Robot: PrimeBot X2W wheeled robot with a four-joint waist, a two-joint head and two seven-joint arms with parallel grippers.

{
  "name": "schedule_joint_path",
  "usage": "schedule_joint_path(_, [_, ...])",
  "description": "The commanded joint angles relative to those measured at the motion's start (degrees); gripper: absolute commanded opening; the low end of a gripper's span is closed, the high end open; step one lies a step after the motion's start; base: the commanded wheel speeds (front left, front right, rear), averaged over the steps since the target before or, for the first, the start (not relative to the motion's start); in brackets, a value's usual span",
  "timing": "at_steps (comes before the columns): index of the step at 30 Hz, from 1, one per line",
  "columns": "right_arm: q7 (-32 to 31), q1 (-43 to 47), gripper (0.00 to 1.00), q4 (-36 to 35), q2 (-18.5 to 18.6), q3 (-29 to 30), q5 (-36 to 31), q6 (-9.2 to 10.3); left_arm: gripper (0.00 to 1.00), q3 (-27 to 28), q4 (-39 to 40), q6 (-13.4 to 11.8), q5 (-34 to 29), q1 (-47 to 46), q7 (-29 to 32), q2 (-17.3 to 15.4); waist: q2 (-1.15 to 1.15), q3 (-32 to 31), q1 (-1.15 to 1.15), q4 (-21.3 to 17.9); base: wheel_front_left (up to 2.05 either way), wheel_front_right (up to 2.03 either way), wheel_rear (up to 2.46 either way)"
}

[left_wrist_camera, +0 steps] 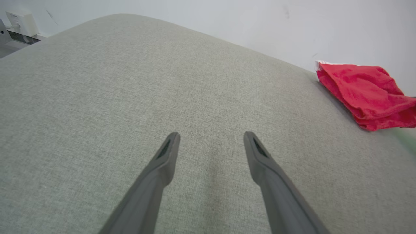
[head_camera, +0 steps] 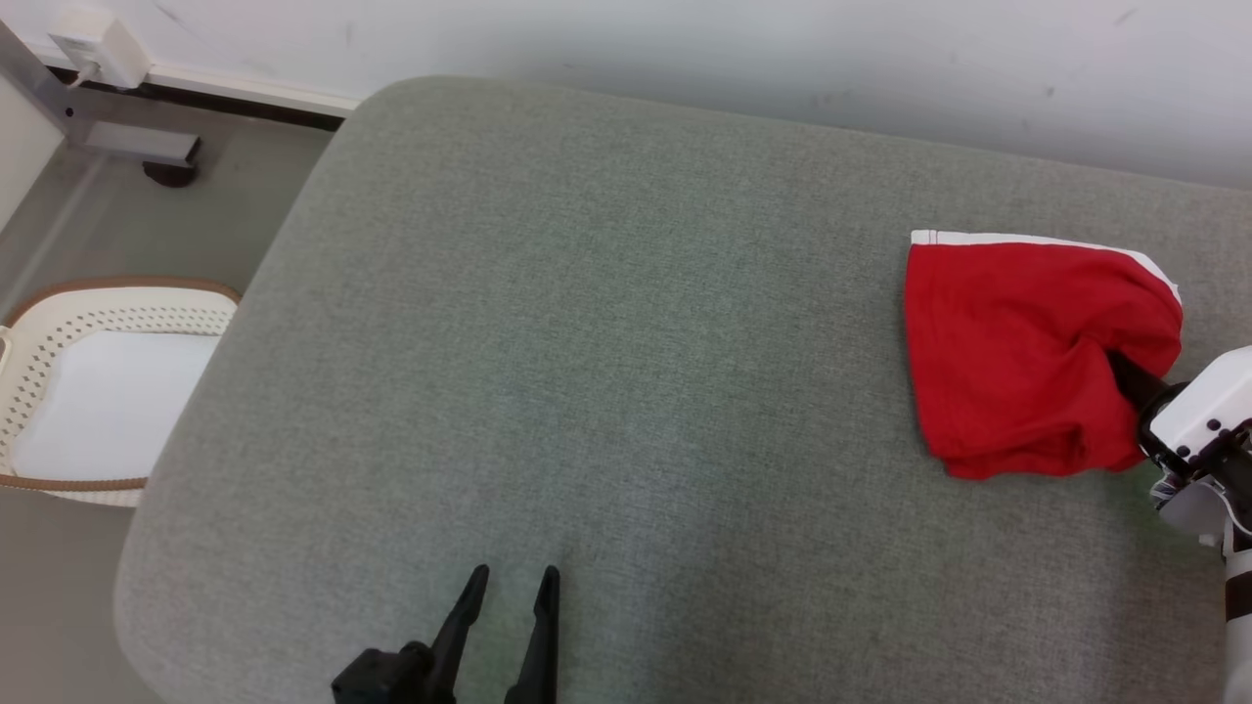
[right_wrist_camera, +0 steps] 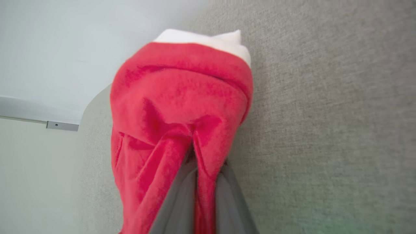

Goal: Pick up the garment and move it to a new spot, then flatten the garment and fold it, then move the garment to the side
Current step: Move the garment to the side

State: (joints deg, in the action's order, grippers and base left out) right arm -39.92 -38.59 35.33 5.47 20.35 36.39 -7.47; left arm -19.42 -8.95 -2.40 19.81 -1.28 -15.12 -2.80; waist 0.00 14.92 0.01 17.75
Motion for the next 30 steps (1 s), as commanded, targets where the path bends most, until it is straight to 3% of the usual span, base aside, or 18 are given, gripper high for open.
schedule_joint_path(1, [0.51,-0.06,0.00,-0.67,0.05,0.04,-0.71,-0.01,1.00,0.29,-0.20,-0.21,0.84,-0.41,0.02,-0.21,0.00,-0.13,-0.01,-0.30,0.00,0.00,0.00])
schedule_joint_path(8, [-0.27,1.75,0.00,-3.88,0.87,-0.66,-2.63,-0.01,1.00,1.73,-0.39,-0.07,0.09,0.31,0.02,-0.21,0.00,-0.93,-0.01,-3.97,0.00,0.00,0.00])
schedule_joint_path(17, [-1.71,4.83,0.00,-9.31,2.27,-2.19,-1.11,-0.01,1.00,4.09,-0.20,0.97,-2.51,-0.72,0.02,-0.22,0.00,-0.25,-0.01,-12.93,0.00,0.00,0.00])
schedule_joint_path(24, [-1.44,5.54,0.00,-12.64,5.42,-0.40,0.19,-0.01,1.00,5.67,-0.65,2.46,-4.85,-2.45,0.03,-0.22,0.00,3.00,-0.01,-19.13,0.00,0.00,0.00])
schedule_joint_path(30, [-0.62,3.30,0.00,-13.72,8.54,2.25,-0.26,-0.01,1.00,6.41,-1.34,3.83,-7.02,-4.13,0.03,-0.23,0.00,6.52,-0.01,-21.73,0.00,0.00,0.00])
